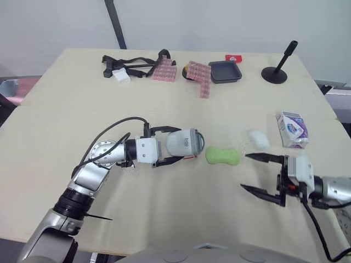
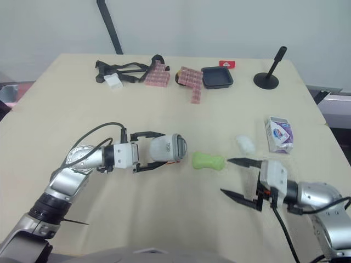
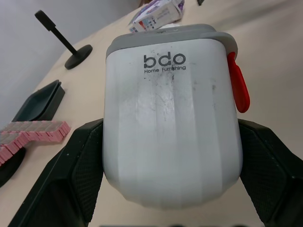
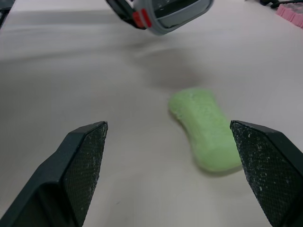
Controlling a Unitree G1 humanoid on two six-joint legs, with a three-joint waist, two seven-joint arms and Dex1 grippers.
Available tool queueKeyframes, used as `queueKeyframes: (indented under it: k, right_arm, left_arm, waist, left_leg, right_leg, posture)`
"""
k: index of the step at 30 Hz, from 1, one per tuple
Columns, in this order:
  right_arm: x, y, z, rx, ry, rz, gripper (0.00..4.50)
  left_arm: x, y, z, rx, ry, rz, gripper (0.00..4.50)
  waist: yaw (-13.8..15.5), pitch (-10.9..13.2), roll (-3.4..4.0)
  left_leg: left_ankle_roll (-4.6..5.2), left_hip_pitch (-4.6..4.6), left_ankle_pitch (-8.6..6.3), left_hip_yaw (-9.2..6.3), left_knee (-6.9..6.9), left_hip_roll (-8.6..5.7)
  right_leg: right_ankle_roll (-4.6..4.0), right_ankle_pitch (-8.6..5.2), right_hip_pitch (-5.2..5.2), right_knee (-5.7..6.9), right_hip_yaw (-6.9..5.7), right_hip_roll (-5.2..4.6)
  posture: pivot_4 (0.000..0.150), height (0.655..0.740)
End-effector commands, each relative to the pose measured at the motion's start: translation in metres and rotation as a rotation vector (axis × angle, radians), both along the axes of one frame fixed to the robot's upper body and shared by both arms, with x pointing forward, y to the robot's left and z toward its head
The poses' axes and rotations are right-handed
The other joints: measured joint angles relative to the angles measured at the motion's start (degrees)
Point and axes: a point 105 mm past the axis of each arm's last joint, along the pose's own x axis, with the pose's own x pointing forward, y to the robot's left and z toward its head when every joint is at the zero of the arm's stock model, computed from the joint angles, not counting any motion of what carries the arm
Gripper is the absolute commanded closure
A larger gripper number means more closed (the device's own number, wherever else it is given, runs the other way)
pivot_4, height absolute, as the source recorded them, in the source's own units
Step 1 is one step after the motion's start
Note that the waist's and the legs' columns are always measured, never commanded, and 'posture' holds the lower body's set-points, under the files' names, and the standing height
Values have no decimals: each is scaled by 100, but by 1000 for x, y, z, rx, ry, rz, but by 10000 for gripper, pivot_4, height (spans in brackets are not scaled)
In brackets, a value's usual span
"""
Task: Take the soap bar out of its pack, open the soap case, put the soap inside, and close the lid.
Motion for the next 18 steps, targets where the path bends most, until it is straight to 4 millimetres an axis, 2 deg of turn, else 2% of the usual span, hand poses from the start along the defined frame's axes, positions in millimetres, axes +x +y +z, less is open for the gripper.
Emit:
queueKeyframes:
  k: [1,9,18]
  right_arm:
    - [-2,-6,4,5,-51,-6,451]
    - [-1,-7,2,24,-72,-24,451]
    - [-4,-3,-1,55,-58,-40,451]
  left_arm:
    - [1,4,8,-8,0,0,10315]
    - [8,13,8,66,110,-10,10315]
    - [16,11,1,278,265,-12,10315]
  waist:
    - [-46,0,0]
    - [-78,-1,1]
    - [-71,-1,2]
  left_leg:
    - [3,1,1,0,0,0]
    - [39,4,-4,0,0,-5]
    - [46,-3,-1,0,-1,-10]
  right_leg:
    - [0,0,0,3,0,-1]
    - [-4,-2,-6,21,-3,-7]
    - [-22,-13,-12,24,-6,-15]
  posture:
    - [1500,7374]
    - [1500,7374]
    - [1500,7374]
